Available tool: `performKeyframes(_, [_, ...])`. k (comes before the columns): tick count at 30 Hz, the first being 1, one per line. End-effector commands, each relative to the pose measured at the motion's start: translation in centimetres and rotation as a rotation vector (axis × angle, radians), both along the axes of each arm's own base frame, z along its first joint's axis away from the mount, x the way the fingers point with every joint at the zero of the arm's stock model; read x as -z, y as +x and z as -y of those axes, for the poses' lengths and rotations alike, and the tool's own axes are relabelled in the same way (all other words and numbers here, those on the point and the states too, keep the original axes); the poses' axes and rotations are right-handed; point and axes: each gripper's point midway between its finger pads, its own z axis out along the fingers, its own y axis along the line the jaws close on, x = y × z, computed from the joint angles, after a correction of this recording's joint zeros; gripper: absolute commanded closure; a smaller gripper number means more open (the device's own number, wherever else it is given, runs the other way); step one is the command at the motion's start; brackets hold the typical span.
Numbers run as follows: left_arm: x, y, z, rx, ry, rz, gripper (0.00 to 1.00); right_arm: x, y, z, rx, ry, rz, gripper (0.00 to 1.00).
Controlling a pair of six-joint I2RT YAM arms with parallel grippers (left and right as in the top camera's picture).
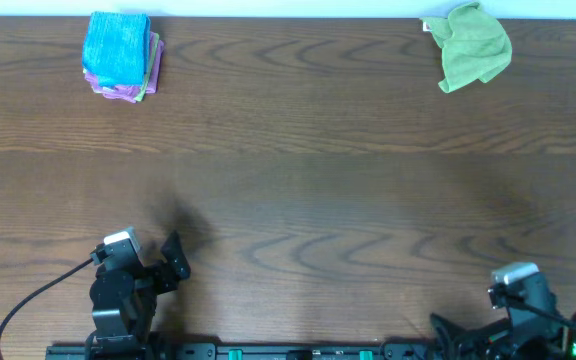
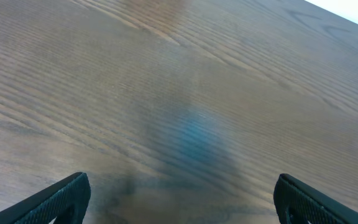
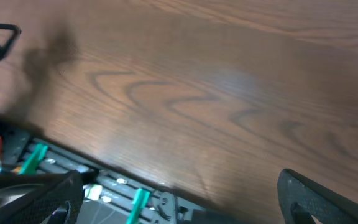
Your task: Fold the cloth
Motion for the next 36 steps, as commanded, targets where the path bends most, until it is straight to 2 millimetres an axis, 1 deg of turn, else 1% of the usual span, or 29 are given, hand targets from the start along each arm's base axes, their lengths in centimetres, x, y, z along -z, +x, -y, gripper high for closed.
performKeyframes(1, [0.1,0.0,-0.1,-0.007,0.003,0.002,0.05,0.1,0.8,2.8,0.097,-0.136,0.042,0.01])
performKeyframes(4, [0.1,0.0,-0.1,-0.007,0.003,0.002,0.05,0.1,0.1,3.6,0.130,-0.150,0.061,0.01])
performKeyframes(5, [0.1,0.0,-0.1,-0.007,0.003,0.002,0.05,-0.3,0.1,3.6,0.136,-0.141,0.095,0.01])
performKeyframes(10, [0.1,0.0,-0.1,-0.007,0.003,0.002,0.05,-4.4,2.6,3.1,0.181,-0.051,0.374,0.01])
performKeyframes(12, [0.1,0.0,-0.1,-0.007,0.003,0.002,0.05,-4.6,3.9,3.2,0.213,-0.037,0.455,0.01])
performKeyframes(13, [0.1,0.0,-0.1,-0.007,0.003,0.002,0.04,-4.2,4.6,3.2,0.223,-0.033,0.479,0.01])
performKeyframes(15, [0.1,0.0,-0.1,-0.007,0.003,0.002,0.04,-2.6,6.4,3.1,0.233,-0.026,0.517,0.01])
performKeyframes(19, [0.1,0.0,-0.1,-0.007,0.003,0.002,0.05,0.6,8.9,2.8,0.234,-0.023,0.530,0.01])
performKeyframes(20, [0.1,0.0,-0.1,-0.007,0.003,0.002,0.05,1.7,9.4,2.7,0.233,-0.025,0.521,0.01])
performKeyframes(21, [0.1,0.0,-0.1,-0.007,0.003,0.002,0.05,3.4,10.0,2.7,0.232,-0.029,0.503,0.01])
performKeyframes(23, [0.1,0.0,-0.1,-0.007,0.003,0.002,0.05,6.0,10.7,2.6,0.231,-0.034,0.482,0.01])
performKeyframes(25, [0.1,0.0,-0.1,-0.007,0.003,0.002,0.05,8.2,11.1,2.6,0.231,-0.040,0.461,0.01])
performKeyframes(30, [0.1,0.0,-0.1,-0.007,0.003,0.002,0.05,12.6,11.4,3.1,0.254,-0.068,0.421,0.01])
performKeyframes(33, [0.1,0.0,-0.1,-0.007,0.003,0.002,0.04,15.9,11.5,3.2,0.255,-0.082,0.376,0.01])
performKeyframes(36, [0.1,0.0,-0.1,-0.007,0.003,0.002,0.05,18.2,11.5,3.2,0.253,-0.093,0.334,0.01])
